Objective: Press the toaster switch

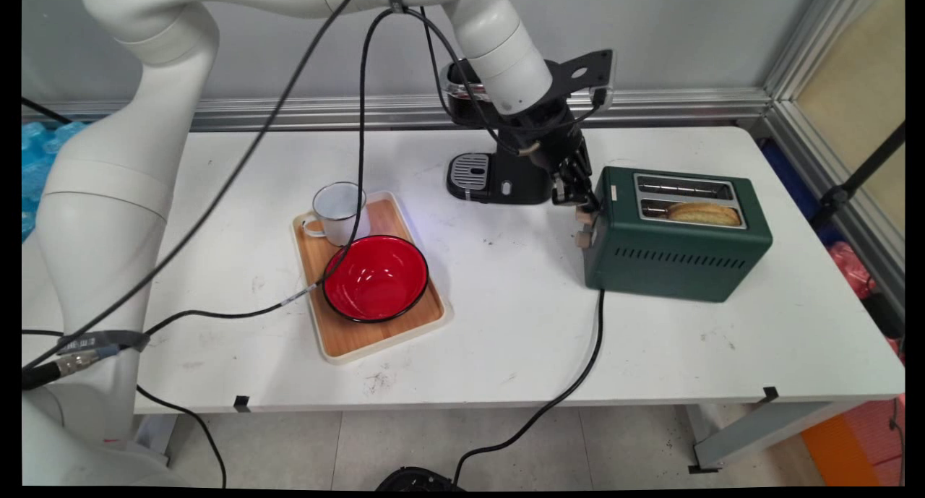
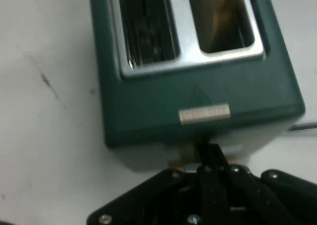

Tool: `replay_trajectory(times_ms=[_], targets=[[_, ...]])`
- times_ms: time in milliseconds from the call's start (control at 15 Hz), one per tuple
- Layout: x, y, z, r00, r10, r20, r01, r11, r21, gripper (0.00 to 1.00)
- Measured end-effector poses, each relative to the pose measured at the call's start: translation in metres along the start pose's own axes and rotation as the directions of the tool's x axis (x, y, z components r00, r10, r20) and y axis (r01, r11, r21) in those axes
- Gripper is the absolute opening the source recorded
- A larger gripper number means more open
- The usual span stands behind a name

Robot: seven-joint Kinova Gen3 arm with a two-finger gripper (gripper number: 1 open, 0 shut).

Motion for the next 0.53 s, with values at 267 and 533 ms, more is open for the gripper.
replay_trajectory(times_ms=[267,533], targets=[[-0.0027,-0.0011,0.0048,1.0,-0.005,0.012,0.005,1.0,-0.004,0.0],[-0.006,-0.0002,0.007,1.0,-0.007,0.022,0.007,1.0,-0.007,0.0]])
